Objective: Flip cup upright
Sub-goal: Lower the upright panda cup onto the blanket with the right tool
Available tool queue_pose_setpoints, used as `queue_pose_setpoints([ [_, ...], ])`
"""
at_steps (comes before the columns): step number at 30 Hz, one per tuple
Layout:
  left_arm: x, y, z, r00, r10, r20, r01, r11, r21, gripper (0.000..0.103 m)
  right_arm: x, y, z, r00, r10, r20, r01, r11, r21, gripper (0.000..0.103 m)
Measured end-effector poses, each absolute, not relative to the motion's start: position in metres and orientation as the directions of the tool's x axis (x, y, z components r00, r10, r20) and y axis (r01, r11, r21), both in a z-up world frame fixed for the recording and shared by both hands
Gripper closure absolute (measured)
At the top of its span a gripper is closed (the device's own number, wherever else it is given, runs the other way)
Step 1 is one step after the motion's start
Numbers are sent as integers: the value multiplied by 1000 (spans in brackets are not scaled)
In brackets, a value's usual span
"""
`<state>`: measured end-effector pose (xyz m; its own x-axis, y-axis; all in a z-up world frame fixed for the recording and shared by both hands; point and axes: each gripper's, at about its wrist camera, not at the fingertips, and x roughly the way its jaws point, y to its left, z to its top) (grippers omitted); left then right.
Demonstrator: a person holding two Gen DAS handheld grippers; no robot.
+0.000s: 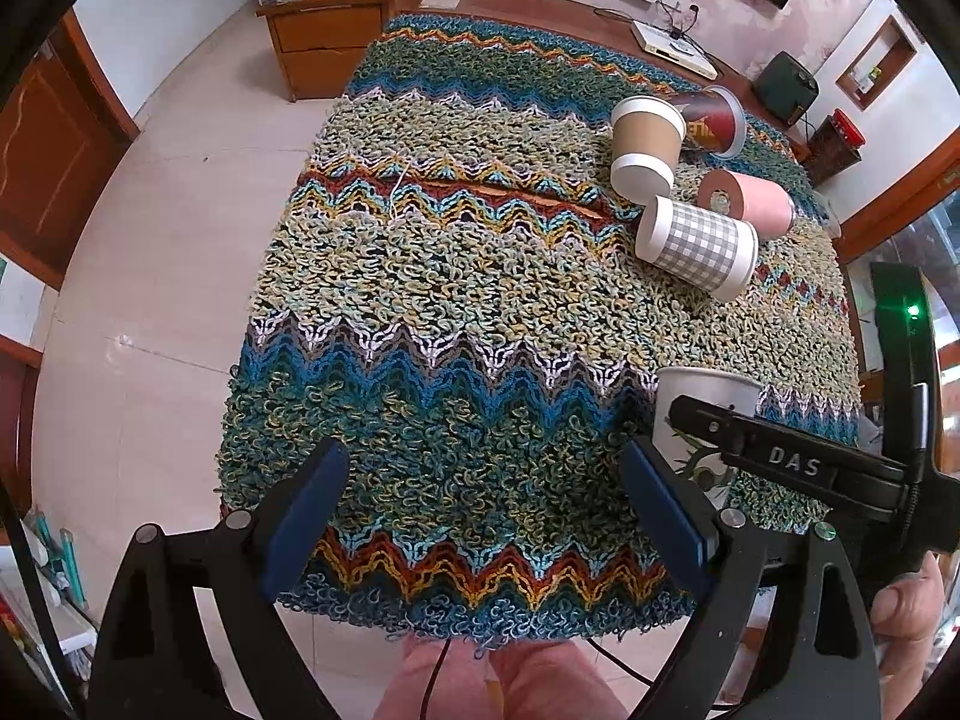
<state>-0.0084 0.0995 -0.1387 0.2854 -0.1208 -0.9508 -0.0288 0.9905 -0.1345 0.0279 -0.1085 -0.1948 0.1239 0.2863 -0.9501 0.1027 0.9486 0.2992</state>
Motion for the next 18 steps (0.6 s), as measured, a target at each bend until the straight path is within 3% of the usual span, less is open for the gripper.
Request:
queue_pose_setpoints([
  [7, -14, 86, -140, 301, -127, -945, 4, 991, -132, 10, 15, -132, -171, 330, 170, -929, 110, 970, 217, 38],
  [12, -18, 70, -151, 292, -142, -946, 34, 990, -138, 10, -3, -148, -160, 592, 19, -806, 127, 985, 116, 37],
  [18, -20, 53, -159, 297, -156, -942, 63, 988, -144, 10, -10, -169, -174, 688, -46, -724, 182, 977, 111, 38],
])
